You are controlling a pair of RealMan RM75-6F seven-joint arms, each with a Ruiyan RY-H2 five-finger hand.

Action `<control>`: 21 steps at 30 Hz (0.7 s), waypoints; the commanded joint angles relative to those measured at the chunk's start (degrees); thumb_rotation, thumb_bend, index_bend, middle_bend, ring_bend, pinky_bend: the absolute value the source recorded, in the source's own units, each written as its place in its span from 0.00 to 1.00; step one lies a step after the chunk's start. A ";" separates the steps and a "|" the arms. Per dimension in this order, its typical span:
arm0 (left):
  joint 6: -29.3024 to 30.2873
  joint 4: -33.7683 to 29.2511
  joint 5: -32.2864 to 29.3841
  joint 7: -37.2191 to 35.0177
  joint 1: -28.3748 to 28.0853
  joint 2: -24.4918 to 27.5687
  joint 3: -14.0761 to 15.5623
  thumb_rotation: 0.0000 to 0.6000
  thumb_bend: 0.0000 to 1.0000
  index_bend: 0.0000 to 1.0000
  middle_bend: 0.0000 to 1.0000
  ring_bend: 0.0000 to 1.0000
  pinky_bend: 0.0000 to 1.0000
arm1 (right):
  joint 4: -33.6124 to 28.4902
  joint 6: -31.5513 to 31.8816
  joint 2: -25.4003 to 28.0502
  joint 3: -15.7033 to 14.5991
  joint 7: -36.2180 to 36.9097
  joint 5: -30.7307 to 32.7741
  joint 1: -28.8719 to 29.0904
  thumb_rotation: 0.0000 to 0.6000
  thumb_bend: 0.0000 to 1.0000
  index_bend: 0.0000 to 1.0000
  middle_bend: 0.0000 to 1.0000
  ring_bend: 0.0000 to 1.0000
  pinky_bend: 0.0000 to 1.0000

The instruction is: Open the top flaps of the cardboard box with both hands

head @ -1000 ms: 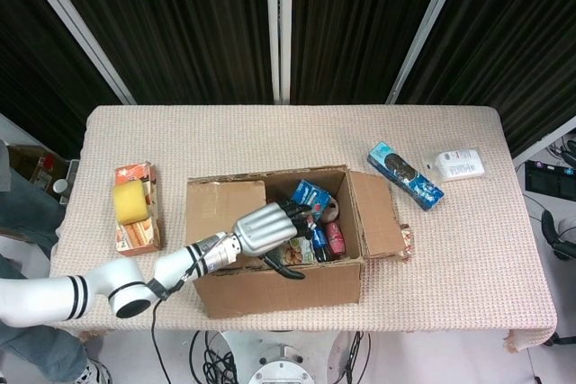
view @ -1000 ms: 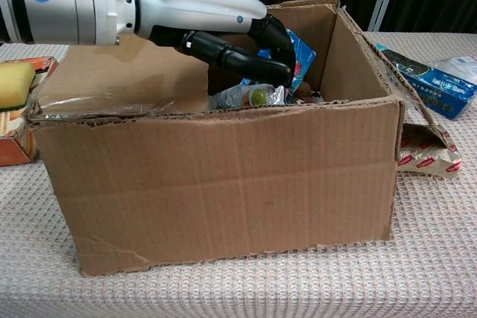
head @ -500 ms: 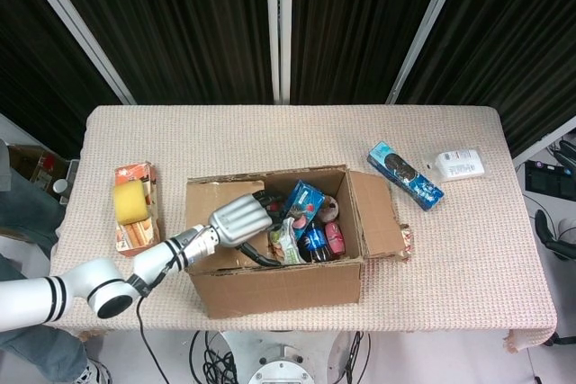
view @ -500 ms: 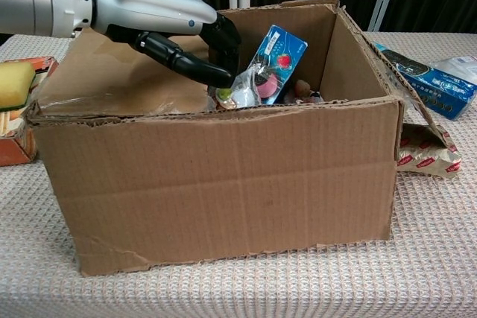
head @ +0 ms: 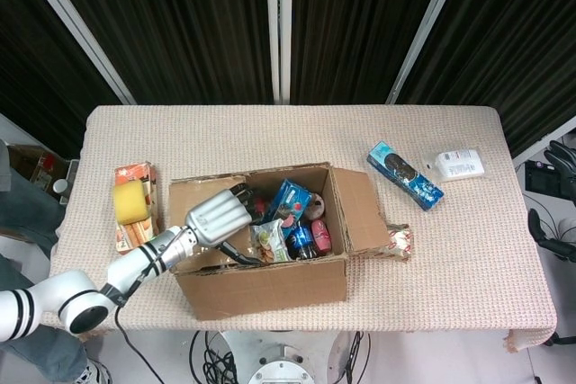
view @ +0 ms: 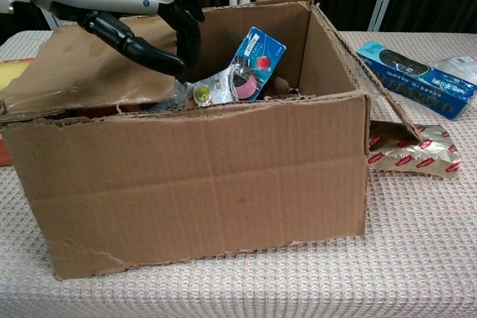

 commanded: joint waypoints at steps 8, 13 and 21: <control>4.12 -6.72 0.67 1.50 1.68 7.22 -1.18 0.00 0.00 0.35 0.42 0.07 0.15 | -1.05 -0.51 0.32 0.35 -0.67 -0.53 0.60 1.00 0.44 0.00 0.00 0.00 0.00; 5.89 -9.48 0.73 1.10 2.80 11.45 -2.12 0.00 0.00 0.35 0.42 0.07 0.15 | -1.65 -0.92 0.36 0.59 -0.99 -0.96 1.18 1.00 0.44 0.00 0.00 0.00 0.00; 9.71 -13.71 2.13 0.45 6.38 19.70 -3.00 0.00 0.00 0.35 0.43 0.07 0.15 | -2.69 -1.57 0.62 0.81 -1.78 -1.53 1.96 1.00 0.44 0.00 0.00 0.00 0.00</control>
